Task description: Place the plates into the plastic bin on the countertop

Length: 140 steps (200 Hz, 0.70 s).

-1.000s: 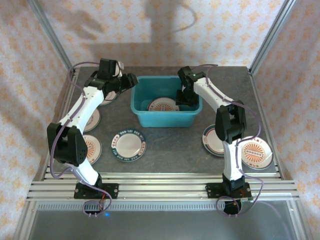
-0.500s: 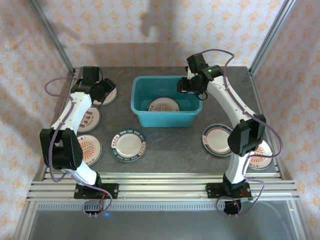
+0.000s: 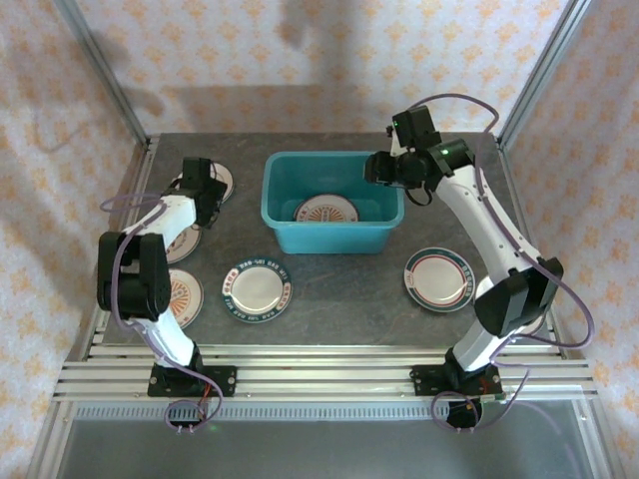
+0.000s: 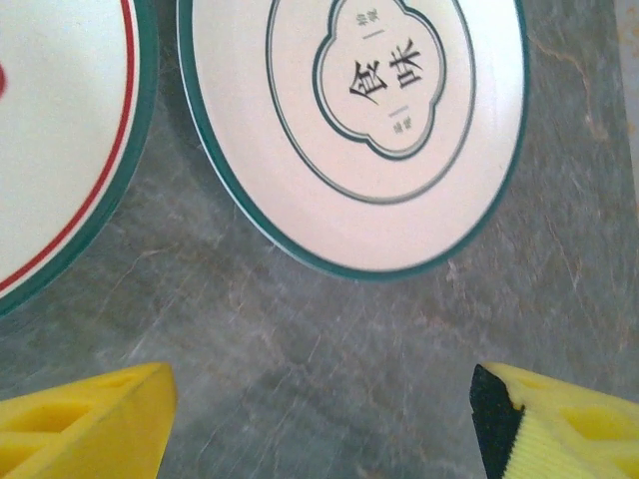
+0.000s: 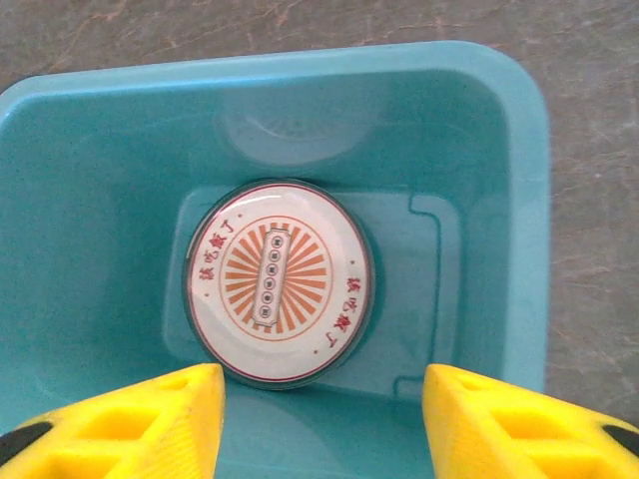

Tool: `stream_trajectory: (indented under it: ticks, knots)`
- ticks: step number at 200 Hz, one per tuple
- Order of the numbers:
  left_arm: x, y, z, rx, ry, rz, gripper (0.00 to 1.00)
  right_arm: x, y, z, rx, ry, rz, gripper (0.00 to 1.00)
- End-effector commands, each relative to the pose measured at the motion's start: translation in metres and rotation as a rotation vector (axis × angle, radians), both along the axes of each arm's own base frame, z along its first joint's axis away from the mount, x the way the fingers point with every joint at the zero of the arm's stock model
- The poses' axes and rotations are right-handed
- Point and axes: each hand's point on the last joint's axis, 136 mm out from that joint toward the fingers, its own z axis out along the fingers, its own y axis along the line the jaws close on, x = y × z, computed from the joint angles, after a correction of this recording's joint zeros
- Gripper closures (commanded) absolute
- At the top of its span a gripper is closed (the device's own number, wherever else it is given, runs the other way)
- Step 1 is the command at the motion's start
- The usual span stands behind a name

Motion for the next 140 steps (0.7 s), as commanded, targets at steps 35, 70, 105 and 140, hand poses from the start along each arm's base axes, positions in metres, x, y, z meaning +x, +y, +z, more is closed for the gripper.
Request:
stream_trajectory:
  ticks: [35,70,105,140]
  knots:
    - [0.023,0.024,-0.024,-0.029,-0.050,0.192,0.20,-0.013,-0.031,0.008,-0.034,-0.033,-0.108,0.45]
    - [0.031,0.026,-0.043,-0.061,-0.049,0.228,0.20,-0.018,-0.041,0.006,-0.056,-0.032,-0.142,0.45]
    - [0.040,0.026,-0.055,-0.085,-0.055,0.242,0.21,-0.017,-0.045,0.004,-0.062,-0.030,-0.160,0.45]
    - [0.047,0.031,-0.057,-0.081,-0.060,0.250,0.22,-0.017,-0.048,0.002,-0.070,-0.027,-0.170,0.45]
